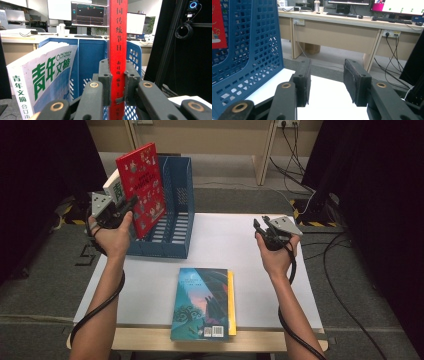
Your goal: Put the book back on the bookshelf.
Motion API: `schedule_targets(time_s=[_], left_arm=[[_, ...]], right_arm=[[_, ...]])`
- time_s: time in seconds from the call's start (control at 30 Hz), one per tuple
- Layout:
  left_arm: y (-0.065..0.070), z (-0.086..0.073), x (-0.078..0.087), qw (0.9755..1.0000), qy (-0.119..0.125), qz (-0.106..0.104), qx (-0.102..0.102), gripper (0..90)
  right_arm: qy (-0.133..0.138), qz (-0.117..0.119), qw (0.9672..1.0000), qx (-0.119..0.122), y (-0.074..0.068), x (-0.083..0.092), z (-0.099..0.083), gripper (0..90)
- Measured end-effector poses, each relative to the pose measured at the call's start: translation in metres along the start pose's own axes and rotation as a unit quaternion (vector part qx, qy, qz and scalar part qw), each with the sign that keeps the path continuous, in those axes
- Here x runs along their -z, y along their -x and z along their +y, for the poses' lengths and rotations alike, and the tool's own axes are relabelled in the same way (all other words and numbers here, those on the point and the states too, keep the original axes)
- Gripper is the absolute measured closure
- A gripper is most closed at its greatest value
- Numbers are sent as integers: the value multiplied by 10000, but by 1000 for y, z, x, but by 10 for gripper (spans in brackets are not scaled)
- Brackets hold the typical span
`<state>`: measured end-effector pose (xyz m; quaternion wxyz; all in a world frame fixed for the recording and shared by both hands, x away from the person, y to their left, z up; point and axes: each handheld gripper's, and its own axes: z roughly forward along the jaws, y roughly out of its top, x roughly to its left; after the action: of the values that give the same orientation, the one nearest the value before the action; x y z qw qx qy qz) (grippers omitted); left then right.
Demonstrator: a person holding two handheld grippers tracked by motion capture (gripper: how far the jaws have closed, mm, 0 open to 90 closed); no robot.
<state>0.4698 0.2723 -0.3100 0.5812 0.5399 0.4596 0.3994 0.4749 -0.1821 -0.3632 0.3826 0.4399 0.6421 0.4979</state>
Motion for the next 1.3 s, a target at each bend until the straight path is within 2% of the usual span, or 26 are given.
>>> schedule_targets(time_s=[0.3, 0.6, 1.03, 1.3], left_arm=[[3, 0, -7, 9999, 48, 140, -64, 797], [4, -10, -21, 9997, -15, 238, -97, 797], [11, -19, -42, 9988, -114, 407, -253, 797], [13, -28, -53, 9986, -190, 443, -228, 797]], right_arm=[[-32, -1, 10000, -46, 0, 1, -5, 583], [-72, -10, 9999, -80, 2, 2, -12, 582], [-102, -19, 9998, -146, 4, 5, -20, 582], [-128, -29, 9997, -186, 4, 5, -26, 582]])
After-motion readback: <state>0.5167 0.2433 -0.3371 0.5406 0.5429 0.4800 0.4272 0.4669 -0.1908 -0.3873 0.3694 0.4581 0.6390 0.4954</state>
